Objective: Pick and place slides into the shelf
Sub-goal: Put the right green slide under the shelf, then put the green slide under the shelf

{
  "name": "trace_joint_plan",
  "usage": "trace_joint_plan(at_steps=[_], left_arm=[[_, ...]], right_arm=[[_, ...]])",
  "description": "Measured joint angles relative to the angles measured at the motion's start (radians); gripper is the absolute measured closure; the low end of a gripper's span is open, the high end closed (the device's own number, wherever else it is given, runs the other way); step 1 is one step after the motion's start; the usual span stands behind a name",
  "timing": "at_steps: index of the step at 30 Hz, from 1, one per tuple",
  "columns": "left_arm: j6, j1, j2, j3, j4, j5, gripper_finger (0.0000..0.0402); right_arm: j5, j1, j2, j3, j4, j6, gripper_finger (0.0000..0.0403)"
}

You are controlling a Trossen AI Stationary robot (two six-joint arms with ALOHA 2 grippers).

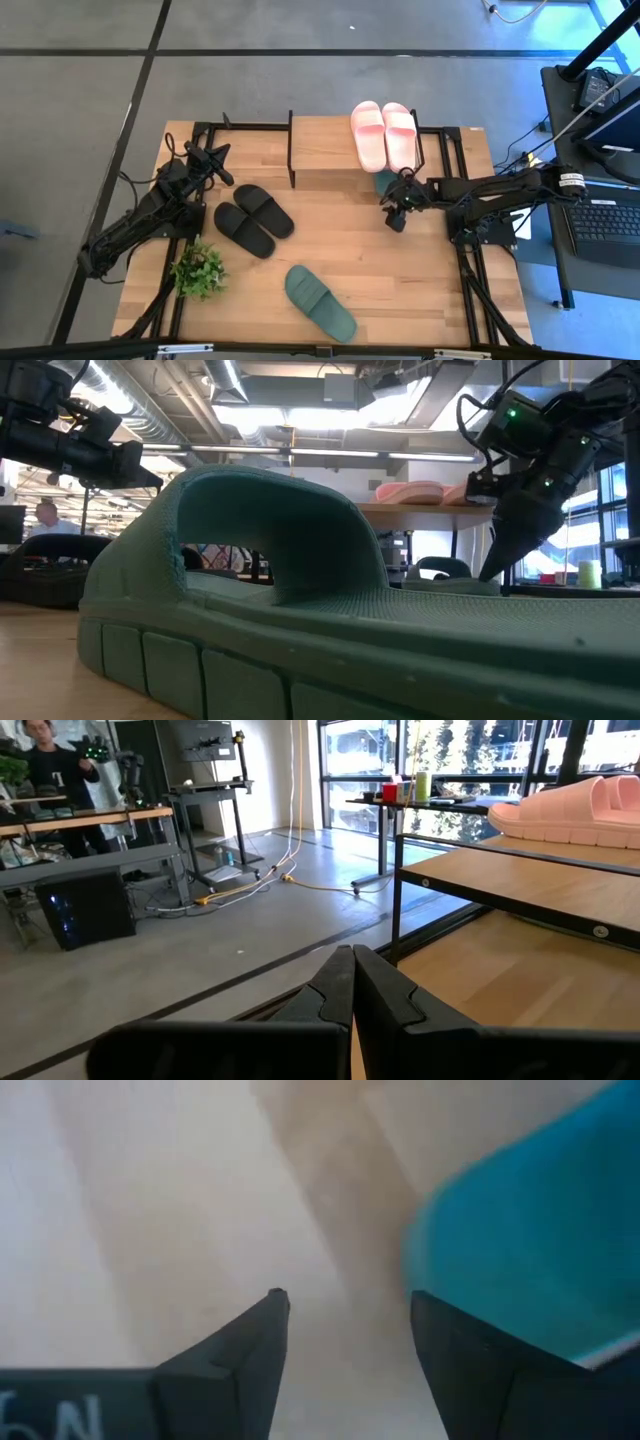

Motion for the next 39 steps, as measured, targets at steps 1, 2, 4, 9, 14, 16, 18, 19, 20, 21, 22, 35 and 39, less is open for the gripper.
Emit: trace_joint_plan(at_steps=[1,2,4,9,14,16,18,19,20,21,22,35,39], left_arm=[[0.0,0.0,0.0,0.0,0.0,0.0,0.0401],[0.0,0.0,0.0,0.0,0.0,0.0,0.0401],[0.0,0.0,0.0,0.0,0.0,0.0,0.0401],[0.001,0.0,0.0,0.0,0.0,0.0,0.0401],[0.0,0.0,0.0,0.0,0.0,0.0,0.0401],[0.001,0.0,0.0,0.0,0.0,0.001,0.0401],[0.001,0.0,0.0,0.0,0.0,0.001,0.0401],[0.001,0.0,0.0,0.0,0.0,0.001,0.0401],[0.001,0.0,0.0,0.0,0.0,0.001,0.0401],[0.001,0.0,0.0,0.0,0.0,0.002,0.0401],[0.001,0.0,0.0,0.0,0.0,0.004,0.0401],[0.001,0.0,0.0,0.0,0.0,0.007,0.0401],[0.001,0.0,0.0,0.0,0.0,0.007,0.0401]], right_arm=[[-0.029,0.005,-0.001,0.008,0.001,0.0,0.0193],[-0.056,0.013,-0.001,0.02,0.001,-0.003,0.0193],[-0.104,0.034,-0.01,0.045,0.002,-0.034,0.0193],[-0.243,0.123,-0.015,0.143,0.003,-0.254,0.0193],[-0.242,0.207,-0.015,0.241,0.003,-0.319,0.0193],[-0.24,0.245,-0.01,0.269,0.004,-0.374,0.0193],[-0.212,0.278,0.008,0.287,0.004,-0.414,0.0193],[-0.195,0.293,0.023,0.296,0.003,-0.418,0.0193],[-0.179,0.307,0.04,0.305,0.004,-0.418,0.0193],[-0.172,0.321,0.061,0.315,0.008,-0.418,0.0193],[-0.17,0.333,0.083,0.324,0.018,-0.421,0.0193],[-0.172,0.448,0.448,0.595,0.124,-0.43,0.0193],[-0.172,0.475,0.54,0.691,0.124,-0.495,0.0193]])
